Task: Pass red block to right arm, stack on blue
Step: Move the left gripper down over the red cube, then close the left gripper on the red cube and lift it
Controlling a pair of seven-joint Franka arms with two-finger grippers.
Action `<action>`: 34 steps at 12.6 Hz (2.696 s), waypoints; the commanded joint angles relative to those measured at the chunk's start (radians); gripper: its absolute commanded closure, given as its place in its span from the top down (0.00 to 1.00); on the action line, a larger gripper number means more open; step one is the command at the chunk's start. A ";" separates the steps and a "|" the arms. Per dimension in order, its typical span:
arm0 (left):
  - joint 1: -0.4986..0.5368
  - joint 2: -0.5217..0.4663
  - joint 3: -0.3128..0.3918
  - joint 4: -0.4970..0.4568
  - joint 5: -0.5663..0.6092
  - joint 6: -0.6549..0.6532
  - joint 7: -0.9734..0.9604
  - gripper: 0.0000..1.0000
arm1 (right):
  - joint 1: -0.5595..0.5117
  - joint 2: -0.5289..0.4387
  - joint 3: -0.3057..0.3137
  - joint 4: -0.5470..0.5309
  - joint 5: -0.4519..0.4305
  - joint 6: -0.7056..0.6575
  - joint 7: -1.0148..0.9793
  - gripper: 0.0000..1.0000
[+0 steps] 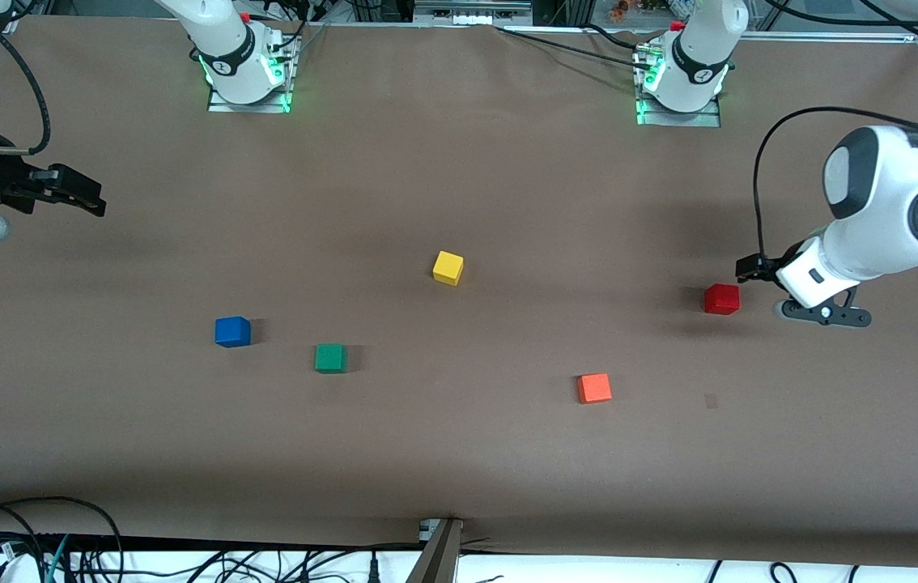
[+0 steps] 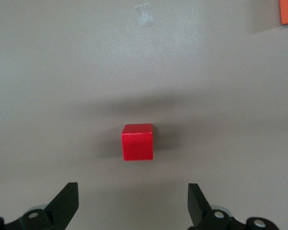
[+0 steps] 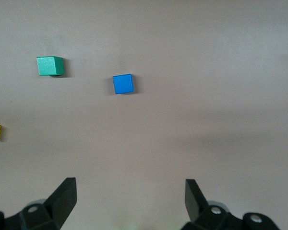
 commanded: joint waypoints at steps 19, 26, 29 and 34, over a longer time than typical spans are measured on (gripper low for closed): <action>0.045 0.205 -0.010 -0.145 -0.009 0.357 0.071 0.10 | -0.008 -0.003 0.005 -0.007 -0.002 0.011 -0.015 1.00; 0.053 0.131 -0.070 -0.071 -0.019 0.330 0.330 0.10 | 0.005 0.049 0.008 -0.008 0.003 0.013 -0.009 1.00; 0.048 0.133 -0.093 -0.015 -0.150 0.298 0.483 0.10 | 0.005 0.073 0.009 -0.008 0.052 0.013 0.002 1.00; 0.037 0.156 -0.106 0.027 -0.584 0.146 0.873 0.13 | 0.003 0.177 0.011 -0.008 0.295 0.013 -0.011 1.00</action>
